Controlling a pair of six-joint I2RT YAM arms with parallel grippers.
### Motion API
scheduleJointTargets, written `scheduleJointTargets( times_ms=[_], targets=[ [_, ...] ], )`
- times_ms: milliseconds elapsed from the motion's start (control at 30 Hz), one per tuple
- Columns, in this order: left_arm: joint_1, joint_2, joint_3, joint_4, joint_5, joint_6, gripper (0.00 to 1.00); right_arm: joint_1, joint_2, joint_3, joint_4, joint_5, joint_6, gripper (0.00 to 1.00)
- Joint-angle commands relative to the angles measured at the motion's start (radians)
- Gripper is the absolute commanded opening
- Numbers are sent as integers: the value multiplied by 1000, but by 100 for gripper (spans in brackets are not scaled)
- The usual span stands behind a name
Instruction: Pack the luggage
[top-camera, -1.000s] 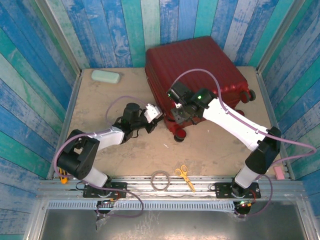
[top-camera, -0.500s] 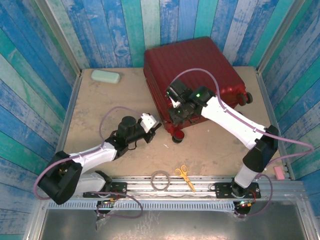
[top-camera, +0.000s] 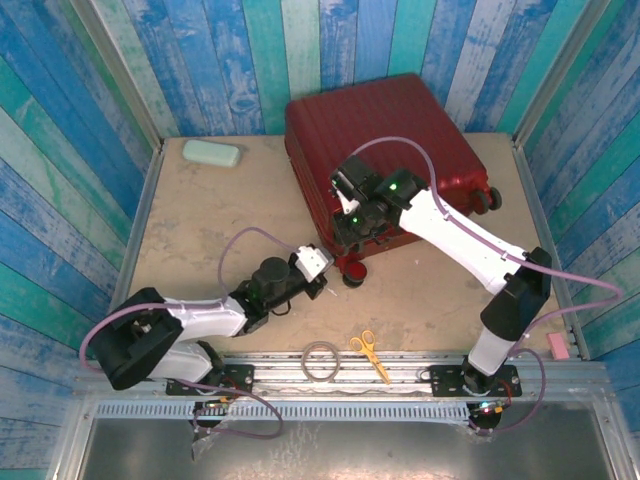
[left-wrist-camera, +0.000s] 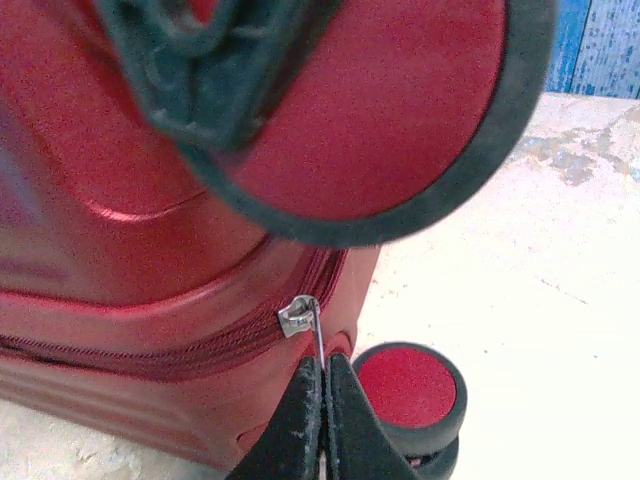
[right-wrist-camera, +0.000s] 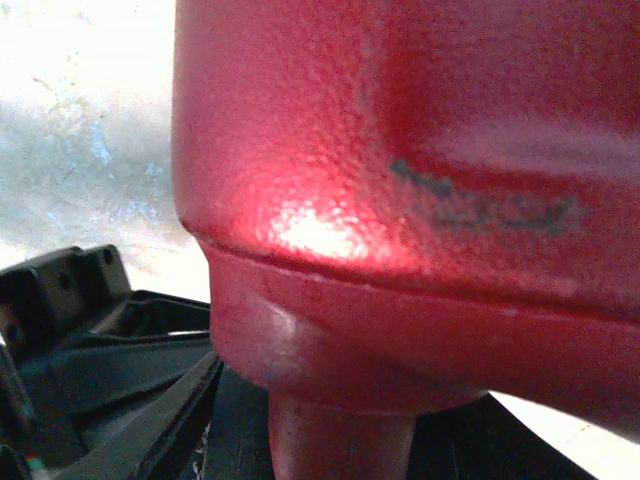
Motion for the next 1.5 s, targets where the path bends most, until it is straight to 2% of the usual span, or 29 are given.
scheduleJointTargets(
  times_ms=[0, 167, 433, 500, 600, 800, 1067, 1133, 1200, 1233, 1300, 1367, 1467],
  targets=[
    [-113, 74, -21, 159, 123, -12, 0, 19, 35, 58, 367, -127, 9, 0],
    [-186, 172, -37, 319, 6, -25, 0, 25, 54, 71, 402, -167, 31, 1],
    [-344, 410, 20, 579, -297, -11, 0, 46, 82, 78, 494, -190, 97, 1],
    [-374, 467, 48, 610, -336, 9, 0, 54, 84, 68, 536, -188, 120, 0],
    [-409, 537, 100, 617, -384, 36, 0, 66, 107, 85, 564, -186, 137, 0],
    [-417, 593, 174, 581, -458, 2, 0, 109, 174, 123, 607, -179, 167, 0],
    [-416, 629, 229, 535, -481, -21, 0, 163, 263, 221, 614, -181, 137, 1],
    [-415, 635, 237, 527, -487, -24, 0, 162, 251, 218, 603, -180, 112, 9],
    [-416, 635, 241, 519, -498, -26, 0, 162, 217, 196, 573, -153, 65, 23],
    [-415, 633, 240, 516, -504, -27, 0, 161, 197, 181, 554, -134, 36, 31],
    [-416, 625, 238, 507, -524, -33, 0, 160, 146, 147, 505, -94, -33, 55],
    [-415, 624, 231, 510, -541, -39, 0, 160, 96, 126, 429, -45, -100, 70],
    [-416, 623, 219, 529, -553, -37, 0, 154, 10, 108, 301, 64, -171, 79]
  ],
)
